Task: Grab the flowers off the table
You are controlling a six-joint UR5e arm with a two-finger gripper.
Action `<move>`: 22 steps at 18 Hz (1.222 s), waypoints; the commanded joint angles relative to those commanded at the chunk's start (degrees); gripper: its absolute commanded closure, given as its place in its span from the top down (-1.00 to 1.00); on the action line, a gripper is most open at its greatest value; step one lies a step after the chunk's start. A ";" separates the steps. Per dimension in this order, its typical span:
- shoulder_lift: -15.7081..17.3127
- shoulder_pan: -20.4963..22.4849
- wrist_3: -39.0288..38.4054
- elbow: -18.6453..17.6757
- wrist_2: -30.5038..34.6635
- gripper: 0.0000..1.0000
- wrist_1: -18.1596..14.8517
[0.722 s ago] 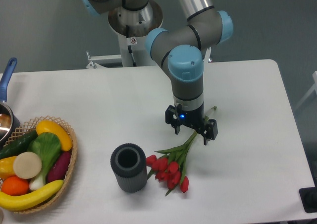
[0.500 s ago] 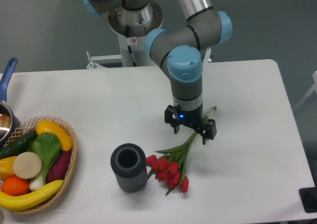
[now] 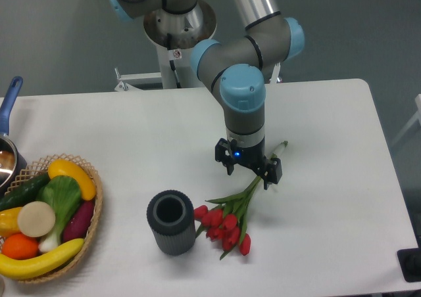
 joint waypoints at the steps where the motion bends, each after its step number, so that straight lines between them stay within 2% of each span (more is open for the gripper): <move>1: -0.18 0.00 0.00 -0.35 0.00 1.00 0.00; 9: -3.25 -0.35 3.95 -0.36 0.00 1.00 0.00; 18: -7.03 -0.44 3.96 0.79 0.70 1.00 0.71; 19: -7.12 -0.44 4.13 1.13 1.92 0.95 0.71; 20: -7.21 -0.53 4.48 1.40 3.59 0.73 0.71; 21: -7.38 -1.05 4.66 1.58 5.08 0.40 0.71; 22: -7.73 -1.49 4.57 1.66 6.40 0.16 0.88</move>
